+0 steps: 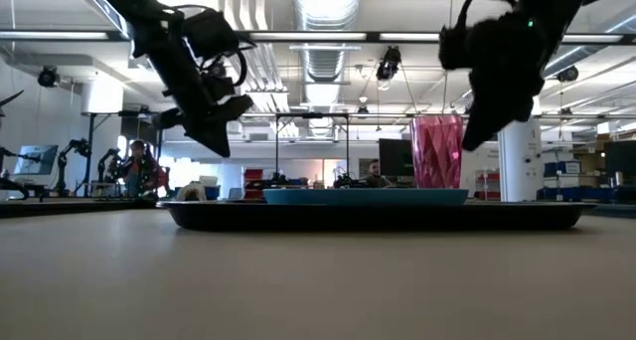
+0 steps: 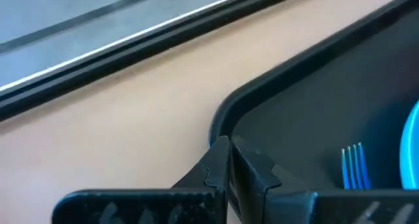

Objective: Pick and place plate/cup/fork/spoon on tray
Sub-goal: Adjust the blue plate

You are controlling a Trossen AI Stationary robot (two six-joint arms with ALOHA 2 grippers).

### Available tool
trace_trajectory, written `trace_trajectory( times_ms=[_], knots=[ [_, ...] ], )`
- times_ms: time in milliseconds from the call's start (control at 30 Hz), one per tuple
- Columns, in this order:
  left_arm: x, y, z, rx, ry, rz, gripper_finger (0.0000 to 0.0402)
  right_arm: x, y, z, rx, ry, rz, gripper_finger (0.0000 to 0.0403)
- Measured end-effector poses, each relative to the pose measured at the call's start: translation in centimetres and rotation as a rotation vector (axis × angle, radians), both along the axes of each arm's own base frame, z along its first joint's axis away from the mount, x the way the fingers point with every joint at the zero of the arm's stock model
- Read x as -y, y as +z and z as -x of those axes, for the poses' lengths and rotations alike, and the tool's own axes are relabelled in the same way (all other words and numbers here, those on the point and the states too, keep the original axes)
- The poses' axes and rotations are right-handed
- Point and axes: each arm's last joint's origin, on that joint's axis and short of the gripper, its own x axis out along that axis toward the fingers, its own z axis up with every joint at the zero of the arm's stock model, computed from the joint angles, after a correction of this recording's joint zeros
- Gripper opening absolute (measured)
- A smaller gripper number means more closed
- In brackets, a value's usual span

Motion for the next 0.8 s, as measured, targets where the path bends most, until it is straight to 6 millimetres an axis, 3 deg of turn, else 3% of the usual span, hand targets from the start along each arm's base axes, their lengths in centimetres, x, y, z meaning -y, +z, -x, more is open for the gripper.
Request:
trace_trajectory(
  times_ms=[367,800],
  knots=[
    [0.4,0.9,0.6,0.012,0.000,-0.014,0.0000,-0.5,-4.0,-2.5,-0.073,0.003,0.012,0.0008],
    [0.5,0.5,0.6,-0.018,-0.002,-0.003,0.0000,-0.6,-3.2,-2.3,-0.051,0.032,-0.037,0.0008]
  ],
)
